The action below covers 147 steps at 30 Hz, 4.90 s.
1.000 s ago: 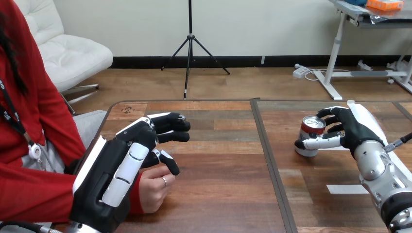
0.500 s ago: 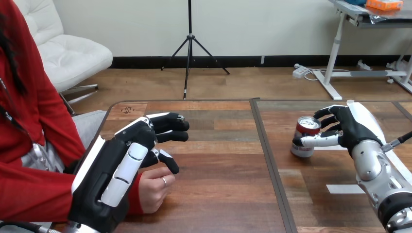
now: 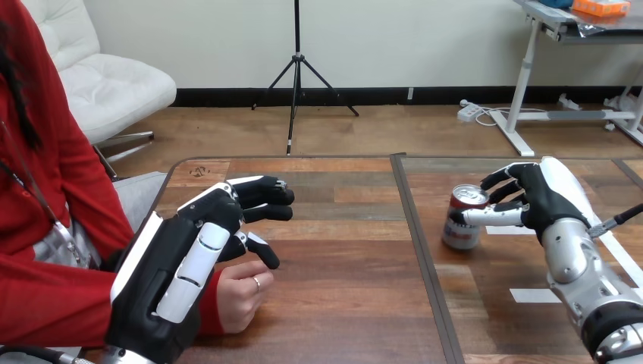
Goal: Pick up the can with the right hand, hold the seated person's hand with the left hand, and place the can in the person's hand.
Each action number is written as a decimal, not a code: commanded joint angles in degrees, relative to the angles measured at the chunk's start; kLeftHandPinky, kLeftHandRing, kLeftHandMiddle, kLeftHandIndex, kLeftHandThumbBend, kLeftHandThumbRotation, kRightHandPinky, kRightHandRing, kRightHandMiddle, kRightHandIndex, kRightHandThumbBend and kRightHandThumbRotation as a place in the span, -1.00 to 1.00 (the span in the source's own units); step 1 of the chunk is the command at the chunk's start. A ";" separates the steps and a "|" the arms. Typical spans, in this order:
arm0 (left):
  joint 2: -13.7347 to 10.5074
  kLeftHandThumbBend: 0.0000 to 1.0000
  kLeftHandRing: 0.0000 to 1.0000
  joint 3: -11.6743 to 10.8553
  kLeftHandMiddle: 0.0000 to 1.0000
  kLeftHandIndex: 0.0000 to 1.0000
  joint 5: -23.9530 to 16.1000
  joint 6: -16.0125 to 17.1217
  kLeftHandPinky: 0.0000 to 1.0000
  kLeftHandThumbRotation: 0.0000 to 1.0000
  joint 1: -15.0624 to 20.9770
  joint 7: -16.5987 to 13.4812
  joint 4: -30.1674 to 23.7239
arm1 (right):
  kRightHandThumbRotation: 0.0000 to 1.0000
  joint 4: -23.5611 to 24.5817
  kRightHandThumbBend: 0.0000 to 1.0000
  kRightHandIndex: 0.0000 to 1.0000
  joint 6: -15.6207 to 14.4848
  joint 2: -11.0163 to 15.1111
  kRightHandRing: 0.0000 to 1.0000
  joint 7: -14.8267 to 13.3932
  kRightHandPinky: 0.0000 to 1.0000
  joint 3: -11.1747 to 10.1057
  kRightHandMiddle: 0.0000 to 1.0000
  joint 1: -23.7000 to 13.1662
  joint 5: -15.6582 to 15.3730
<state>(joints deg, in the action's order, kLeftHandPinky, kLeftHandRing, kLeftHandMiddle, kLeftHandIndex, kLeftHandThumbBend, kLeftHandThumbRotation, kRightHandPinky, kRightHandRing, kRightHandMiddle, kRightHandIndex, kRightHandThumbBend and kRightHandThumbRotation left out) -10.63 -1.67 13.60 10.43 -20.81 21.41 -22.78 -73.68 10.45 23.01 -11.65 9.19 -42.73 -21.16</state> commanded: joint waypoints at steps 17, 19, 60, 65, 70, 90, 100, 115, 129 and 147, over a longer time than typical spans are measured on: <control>-0.76 0.29 0.43 -0.88 0.44 0.36 0.36 1.21 -0.09 0.72 2.38 0.21 -1.13 | -0.36 -0.14 1.00 0.18 1.49 -1.28 -0.25 -3.40 -0.41 0.88 -0.12 -0.54 -1.29; -0.75 0.28 0.43 -0.87 0.44 0.36 0.53 1.19 -0.09 0.72 2.44 0.33 -1.07 | -0.34 -0.12 1.00 0.22 1.35 -1.27 -0.20 -3.58 -0.37 1.01 -0.07 -0.65 -1.46; -0.72 0.30 0.41 -0.66 0.43 0.36 -0.31 0.68 -0.17 0.70 2.40 0.00 -1.19 | -0.01 -0.18 1.00 0.89 1.67 -1.15 0.73 -2.50 0.52 1.15 0.80 -0.83 -1.51; -0.61 0.29 0.41 -0.56 0.43 0.36 -0.56 0.77 -0.17 0.70 2.44 -0.12 -1.19 | -0.01 -0.16 1.00 0.88 1.52 -1.19 0.72 -2.27 0.49 1.20 0.80 -0.91 -1.52; -0.60 0.25 0.41 -0.48 0.43 0.36 -0.39 0.85 -0.18 0.70 2.45 0.06 -1.05 | -0.01 -0.21 1.00 0.88 1.28 -1.25 0.71 -1.56 0.48 1.06 0.80 -1.07 -1.29; -0.10 0.26 0.41 -0.29 0.43 0.35 -0.35 1.38 -0.22 0.72 2.40 -0.06 -0.62 | -0.18 -0.13 1.00 0.79 -0.99 -1.45 0.74 5.50 0.48 0.80 0.79 -2.08 -0.53; -0.12 0.24 0.42 -0.39 0.43 0.35 0.08 1.44 -0.23 0.73 2.35 0.17 -0.47 | -0.28 -0.04 1.00 0.77 -1.84 -2.11 0.74 6.91 0.49 1.20 0.79 -1.99 -0.79; -0.08 0.29 0.42 -0.42 0.44 0.36 -0.23 1.66 -0.20 0.72 2.09 0.08 -0.26 | -0.35 -0.16 1.00 0.72 -1.87 -3.34 0.68 6.03 0.46 1.90 0.75 -1.42 -1.66; 0.17 0.35 0.42 -0.38 0.44 0.37 0.19 2.05 -0.15 0.73 2.03 0.15 0.01 | -0.34 -0.37 1.00 0.67 -1.81 -4.69 0.65 3.92 0.45 2.40 0.71 -0.93 -2.44; 0.22 0.38 0.40 -0.55 0.42 0.35 -0.17 2.20 -0.09 0.72 1.51 -0.22 -0.46 | -0.28 -0.66 1.00 0.61 -1.82 -6.26 0.65 1.49 0.45 2.77 0.66 -0.91 -2.81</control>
<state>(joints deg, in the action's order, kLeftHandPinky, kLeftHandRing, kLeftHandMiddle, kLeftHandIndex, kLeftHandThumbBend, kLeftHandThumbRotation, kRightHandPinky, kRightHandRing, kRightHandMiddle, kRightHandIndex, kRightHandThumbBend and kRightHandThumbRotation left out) -10.49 -1.76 13.07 10.99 -20.88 21.50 -22.67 -74.56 8.12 17.65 -8.54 11.30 -41.97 -23.51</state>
